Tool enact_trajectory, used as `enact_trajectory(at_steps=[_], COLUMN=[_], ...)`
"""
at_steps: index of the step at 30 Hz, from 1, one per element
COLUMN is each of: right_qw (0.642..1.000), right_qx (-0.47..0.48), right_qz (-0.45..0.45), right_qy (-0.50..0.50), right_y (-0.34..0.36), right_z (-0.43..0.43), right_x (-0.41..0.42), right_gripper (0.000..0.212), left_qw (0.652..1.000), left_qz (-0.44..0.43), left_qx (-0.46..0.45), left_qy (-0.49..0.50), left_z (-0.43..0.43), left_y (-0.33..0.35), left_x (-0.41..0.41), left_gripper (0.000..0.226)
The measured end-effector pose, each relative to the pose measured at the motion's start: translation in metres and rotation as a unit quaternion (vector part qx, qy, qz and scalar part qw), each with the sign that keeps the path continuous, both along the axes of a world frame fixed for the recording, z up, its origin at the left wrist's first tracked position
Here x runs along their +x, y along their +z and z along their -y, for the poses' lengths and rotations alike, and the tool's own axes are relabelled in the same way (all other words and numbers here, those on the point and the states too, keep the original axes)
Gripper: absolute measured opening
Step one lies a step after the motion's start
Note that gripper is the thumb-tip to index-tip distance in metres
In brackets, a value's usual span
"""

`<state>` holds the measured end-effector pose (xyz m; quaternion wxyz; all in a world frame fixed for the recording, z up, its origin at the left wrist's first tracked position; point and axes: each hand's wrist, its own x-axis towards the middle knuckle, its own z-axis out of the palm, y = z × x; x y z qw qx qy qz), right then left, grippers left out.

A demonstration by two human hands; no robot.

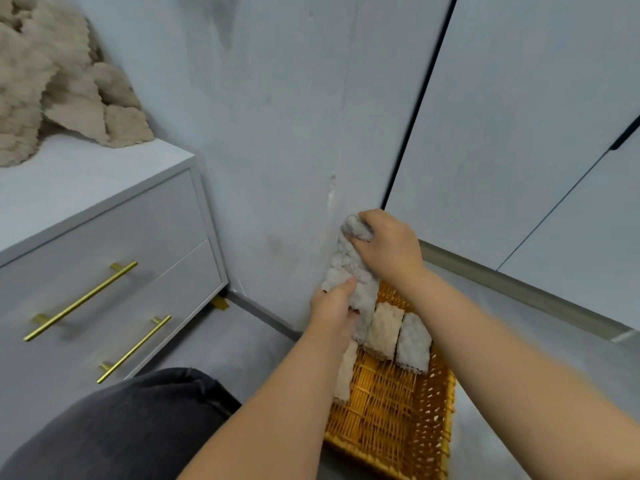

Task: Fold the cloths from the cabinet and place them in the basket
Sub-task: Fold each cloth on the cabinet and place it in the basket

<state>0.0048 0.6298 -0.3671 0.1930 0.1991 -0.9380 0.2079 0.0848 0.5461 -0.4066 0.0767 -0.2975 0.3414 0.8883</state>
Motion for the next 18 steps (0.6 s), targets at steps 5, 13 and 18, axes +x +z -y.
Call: enact_trajectory(at_steps=[5,13,18], right_qw=[0.911,0.509,0.43], right_qx=[-0.309,-0.677,-0.702], right_qz=[0.263,0.51,0.56], right_qy=[-0.072,-0.149,-0.098], right_y=[-0.014,-0.08,-0.112], right_z=[-0.025,-0.058,-0.063], right_x=[-0.01,-0.011,0.001], right_gripper=[0.026,0.03,0.062], left_qw=[0.992,0.975,0.972], left_qz=[0.028,0.085,0.086], left_qx=[-0.087,-0.157,-0.161], left_qy=[-0.083,-0.135,-0.145], left_z=[0.003,-0.001,0.002], left_y=[-0.018,-0.052,-0.066], left_x=[-0.004,-0.02,-0.027], left_gripper=[0.038,0.04,0.036])
